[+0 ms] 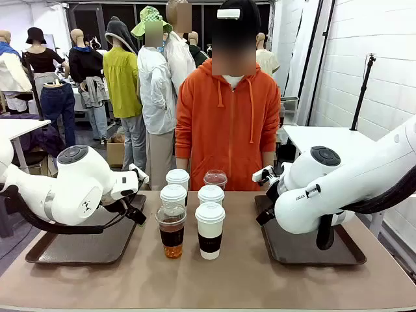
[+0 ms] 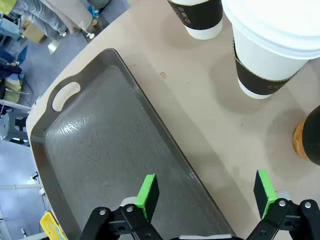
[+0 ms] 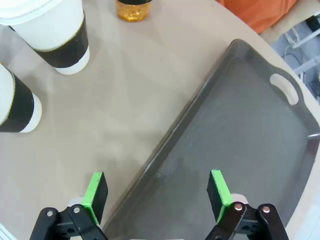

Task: Distribute the coffee onto the tray.
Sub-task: Pick up one iced Americano and place it on the right Handle tray.

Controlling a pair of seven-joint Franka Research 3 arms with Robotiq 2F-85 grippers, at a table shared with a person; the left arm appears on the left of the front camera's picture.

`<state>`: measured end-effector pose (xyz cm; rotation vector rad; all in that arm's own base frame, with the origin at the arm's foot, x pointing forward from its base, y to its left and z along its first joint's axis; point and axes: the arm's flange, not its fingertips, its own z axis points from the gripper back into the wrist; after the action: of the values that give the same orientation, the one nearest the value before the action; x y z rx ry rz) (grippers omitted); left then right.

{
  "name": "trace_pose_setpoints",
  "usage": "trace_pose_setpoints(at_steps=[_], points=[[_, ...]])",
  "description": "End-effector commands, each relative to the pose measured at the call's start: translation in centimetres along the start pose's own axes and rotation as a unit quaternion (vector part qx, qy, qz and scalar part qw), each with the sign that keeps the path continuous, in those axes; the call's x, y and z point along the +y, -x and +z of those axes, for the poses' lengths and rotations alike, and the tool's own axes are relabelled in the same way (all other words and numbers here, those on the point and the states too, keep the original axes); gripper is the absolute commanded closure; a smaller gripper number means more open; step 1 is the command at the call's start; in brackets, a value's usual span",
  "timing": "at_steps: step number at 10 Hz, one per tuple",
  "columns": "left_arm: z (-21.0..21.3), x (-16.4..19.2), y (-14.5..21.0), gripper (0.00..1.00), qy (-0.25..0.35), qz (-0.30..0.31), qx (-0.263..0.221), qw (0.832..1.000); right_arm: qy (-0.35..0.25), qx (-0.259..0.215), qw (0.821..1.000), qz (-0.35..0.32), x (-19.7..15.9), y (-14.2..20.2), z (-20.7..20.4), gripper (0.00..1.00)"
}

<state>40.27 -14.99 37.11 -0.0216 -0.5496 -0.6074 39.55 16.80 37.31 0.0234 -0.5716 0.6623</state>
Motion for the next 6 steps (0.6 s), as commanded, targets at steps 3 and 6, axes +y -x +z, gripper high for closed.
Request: trace_pose_setpoints(at_steps=[3,6], points=[[0.0,0.0,0.0,0.0,0.0,0.0,0.0,1.0,0.0,0.0,1.0,0.0,0.0,0.0,0.0,0.0],[0.0,0.0,0.0,0.0,0.0,0.0,0.0,1.0,0.0,0.0,1.0,0.0,0.0,0.0,0.0,0.0]])
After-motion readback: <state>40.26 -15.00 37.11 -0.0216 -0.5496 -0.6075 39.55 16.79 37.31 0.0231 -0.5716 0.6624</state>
